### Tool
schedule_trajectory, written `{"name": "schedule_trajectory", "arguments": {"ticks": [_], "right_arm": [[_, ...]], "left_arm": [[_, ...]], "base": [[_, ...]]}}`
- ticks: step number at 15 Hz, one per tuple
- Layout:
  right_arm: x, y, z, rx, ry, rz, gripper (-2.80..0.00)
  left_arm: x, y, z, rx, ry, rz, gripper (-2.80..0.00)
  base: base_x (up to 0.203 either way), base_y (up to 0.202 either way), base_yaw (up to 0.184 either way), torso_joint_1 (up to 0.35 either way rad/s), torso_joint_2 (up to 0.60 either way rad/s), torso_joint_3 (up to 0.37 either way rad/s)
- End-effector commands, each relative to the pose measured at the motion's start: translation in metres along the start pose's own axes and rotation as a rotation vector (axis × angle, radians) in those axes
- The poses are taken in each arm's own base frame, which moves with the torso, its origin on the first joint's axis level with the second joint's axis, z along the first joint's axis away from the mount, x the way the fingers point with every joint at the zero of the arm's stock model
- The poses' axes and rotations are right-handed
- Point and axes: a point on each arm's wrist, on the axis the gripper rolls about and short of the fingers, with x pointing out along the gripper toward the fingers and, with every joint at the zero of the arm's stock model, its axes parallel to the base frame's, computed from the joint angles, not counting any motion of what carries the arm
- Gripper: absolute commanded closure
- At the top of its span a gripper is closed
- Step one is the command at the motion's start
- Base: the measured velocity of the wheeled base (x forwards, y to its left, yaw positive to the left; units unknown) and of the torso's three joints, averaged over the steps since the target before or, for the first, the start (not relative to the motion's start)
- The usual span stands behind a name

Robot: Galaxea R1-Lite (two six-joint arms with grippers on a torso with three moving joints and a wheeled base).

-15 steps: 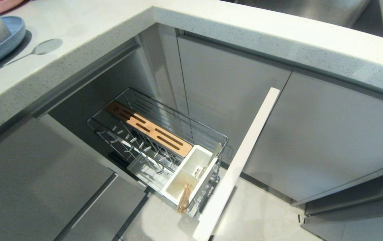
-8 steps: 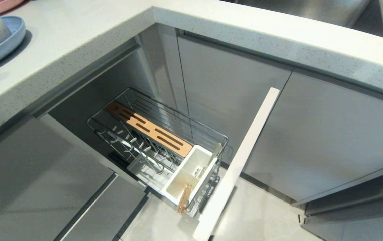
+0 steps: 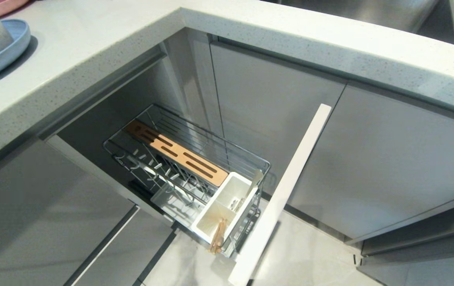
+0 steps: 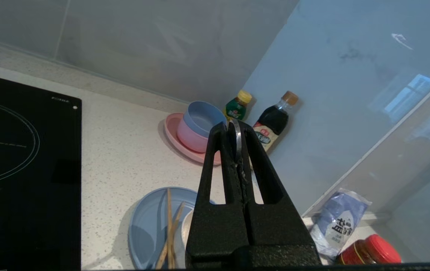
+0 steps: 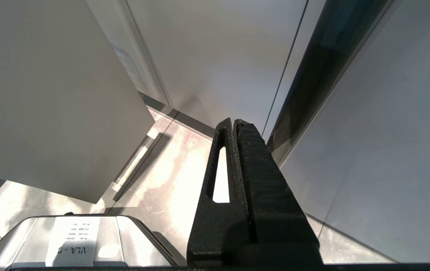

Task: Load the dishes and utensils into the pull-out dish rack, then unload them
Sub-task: Take the spoon out of the cupboard, then close the cupboard

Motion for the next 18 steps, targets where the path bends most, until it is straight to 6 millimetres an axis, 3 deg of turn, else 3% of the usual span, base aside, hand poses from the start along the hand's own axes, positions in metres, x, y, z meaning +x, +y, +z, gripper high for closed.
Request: {"name": "schedule_trajectory", "arguments": {"ticks": [1, 8, 10, 15, 18], "right_arm": [[0.0, 0.0, -0.001, 0.0, -0.003, 0.0, 0.0], [0.0, 0.0, 0.0, 0.0, -0.002, 0.001, 0.0], [0.0, 0.0, -0.001, 0.0, -0.003, 0.0, 0.0], [0.0, 0.0, 0.0, 0.0, -0.004, 0.0, 0.0], [0.0, 0.0, -0.001, 0.0, -0.003, 0.001, 0.0]], "left_arm": [[0.007, 0.001, -0.015, 0.018, -0.013, 0.027, 0.0], [0.046, 0.009, -0.075, 0.087, -0.053, 0.085, 0.0], [0.058, 0.02, -0.094, 0.136, -0.064, 0.104, 0.0], [0.055, 0.044, -0.12, 0.161, -0.091, 0.064, 0.0], [0.042, 0.054, -0.121, 0.169, -0.14, -0.03, 0.0]], "base": [[0.0, 0.0, 0.0, 0.0, 0.0, 0.0], [0.0, 0.0, 0.0, 0.0, 0.0, 0.0], [0.0, 0.0, 0.0, 0.0, 0.0, 0.0], [0.0, 0.0, 0.0, 0.0, 0.0, 0.0], [0.0, 0.0, 0.0, 0.0, 0.0, 0.0]]}}
